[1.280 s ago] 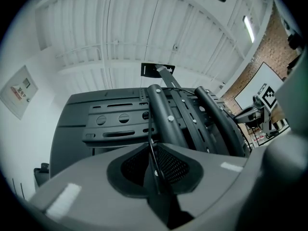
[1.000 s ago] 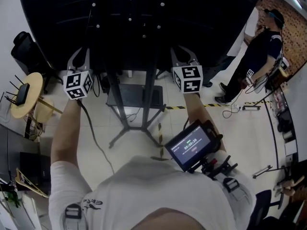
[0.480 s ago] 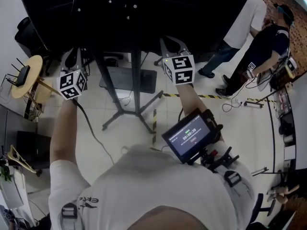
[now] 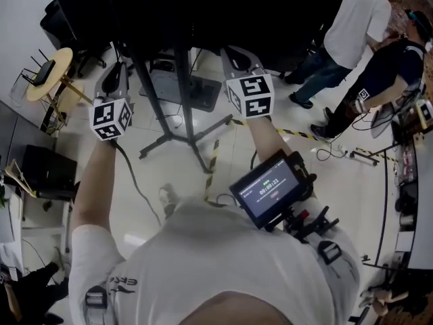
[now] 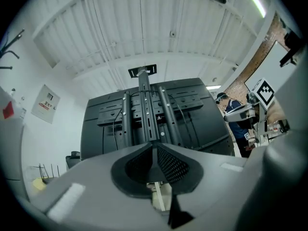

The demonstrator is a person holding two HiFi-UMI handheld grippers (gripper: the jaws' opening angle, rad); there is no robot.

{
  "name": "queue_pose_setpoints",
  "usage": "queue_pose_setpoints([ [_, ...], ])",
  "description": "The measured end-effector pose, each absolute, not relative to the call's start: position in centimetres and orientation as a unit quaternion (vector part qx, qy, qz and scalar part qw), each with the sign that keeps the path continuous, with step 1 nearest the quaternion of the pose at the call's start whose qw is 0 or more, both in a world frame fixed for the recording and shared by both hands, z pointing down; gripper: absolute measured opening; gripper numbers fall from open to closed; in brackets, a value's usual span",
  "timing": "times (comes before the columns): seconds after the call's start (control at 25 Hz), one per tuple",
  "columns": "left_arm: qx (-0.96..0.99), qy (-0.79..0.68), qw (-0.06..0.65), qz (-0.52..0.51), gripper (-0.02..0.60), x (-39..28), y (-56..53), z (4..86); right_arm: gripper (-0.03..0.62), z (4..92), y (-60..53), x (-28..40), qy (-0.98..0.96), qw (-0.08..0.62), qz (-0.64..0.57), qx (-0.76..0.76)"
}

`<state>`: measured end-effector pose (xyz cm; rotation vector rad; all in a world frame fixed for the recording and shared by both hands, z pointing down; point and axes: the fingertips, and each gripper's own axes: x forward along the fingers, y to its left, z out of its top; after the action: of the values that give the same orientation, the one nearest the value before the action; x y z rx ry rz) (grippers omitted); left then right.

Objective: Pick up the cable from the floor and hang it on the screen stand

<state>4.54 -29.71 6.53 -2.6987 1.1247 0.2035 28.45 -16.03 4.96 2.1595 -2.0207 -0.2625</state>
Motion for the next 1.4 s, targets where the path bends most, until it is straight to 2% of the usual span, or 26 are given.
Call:
queue_pose_setpoints([
  [0.32,-0.899,0.423,0.102,0.039,0.031,3.3,-19.8,7.8,0.014,7.3,-11.5,26.1,-0.741,0.060,-0.067,0.666],
  [0.92,-0.886,0.459,0.071,0.013,0.009,-3.4,-15.5,11.5,0.014,11.1,-10.0,16.4,-0.791,0.052,-0.032,0.608],
  [1.12,-0.895,0.442,0.056,0.026,0.003,-7.4,-12.3,14.0,0.014,14.1,-6.8,10.6,-0.795,0.035,-0.005,0.606],
  [1.4,-0.909,0.416,0.021,0.012,0.003,-6.3,-10.4,17.1,0.014,17.2,-5.2,9.0,-0.794,0.042,0.028,0.605],
])
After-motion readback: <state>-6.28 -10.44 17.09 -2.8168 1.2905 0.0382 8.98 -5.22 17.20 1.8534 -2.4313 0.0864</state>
